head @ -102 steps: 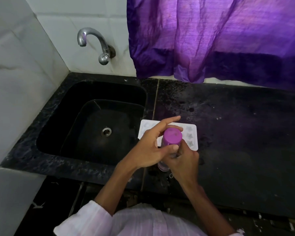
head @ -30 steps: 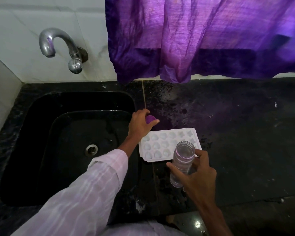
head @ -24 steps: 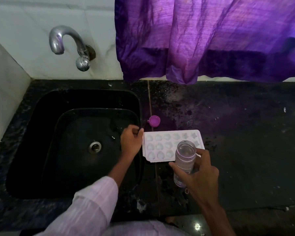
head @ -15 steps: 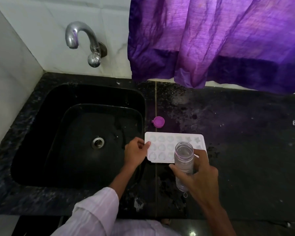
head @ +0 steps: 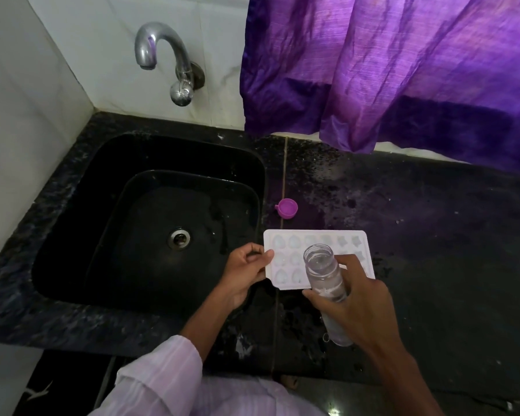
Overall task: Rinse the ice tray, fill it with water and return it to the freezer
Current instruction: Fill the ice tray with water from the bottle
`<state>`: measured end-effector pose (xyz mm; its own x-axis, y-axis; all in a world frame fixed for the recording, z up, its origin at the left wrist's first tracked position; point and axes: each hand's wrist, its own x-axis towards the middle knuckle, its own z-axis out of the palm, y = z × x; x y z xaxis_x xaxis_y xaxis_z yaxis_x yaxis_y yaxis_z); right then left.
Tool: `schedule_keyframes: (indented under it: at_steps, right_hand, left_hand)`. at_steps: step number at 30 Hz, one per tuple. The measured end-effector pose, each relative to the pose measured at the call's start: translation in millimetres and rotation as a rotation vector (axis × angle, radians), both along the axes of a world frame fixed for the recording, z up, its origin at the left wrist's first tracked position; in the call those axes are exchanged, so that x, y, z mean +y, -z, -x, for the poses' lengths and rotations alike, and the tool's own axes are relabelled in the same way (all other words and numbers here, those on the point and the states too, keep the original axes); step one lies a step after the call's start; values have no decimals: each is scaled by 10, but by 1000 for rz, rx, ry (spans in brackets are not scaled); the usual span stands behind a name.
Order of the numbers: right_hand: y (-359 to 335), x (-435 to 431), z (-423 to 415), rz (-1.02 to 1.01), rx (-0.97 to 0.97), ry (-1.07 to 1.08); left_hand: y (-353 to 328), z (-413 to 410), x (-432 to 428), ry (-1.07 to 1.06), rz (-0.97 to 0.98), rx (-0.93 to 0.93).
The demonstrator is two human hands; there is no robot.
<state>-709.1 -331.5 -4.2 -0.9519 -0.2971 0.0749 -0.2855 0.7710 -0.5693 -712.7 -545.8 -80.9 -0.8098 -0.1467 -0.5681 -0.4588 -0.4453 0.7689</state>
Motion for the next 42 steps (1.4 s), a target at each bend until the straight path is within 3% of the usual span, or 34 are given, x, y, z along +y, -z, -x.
schedule_keyframes:
  at_steps: [5, 16, 34, 36, 40, 42]
  right_hand:
    - [-67, 14, 34, -118, 15, -38]
    - [-94, 31, 64, -294, -63, -77]
    - [-52, -70, 31, -375, -123, -86]
    - [-58, -77, 34, -394, -129, -89]
    - [-53, -94, 57, -405, -142, -92]
    - [-51, -108, 73, -409, -153, -91]
  left_hand:
    - [47, -100, 62, -65, -108, 18]
    - [45, -181, 118, -109, -134, 42]
    - [172, -175, 108, -70, -13, 3]
    - [204, -174, 119, -62, 70, 0]
    - [335, -165, 76, 14, 575, 13]
    - [342, -148, 38, 60, 710, 24]
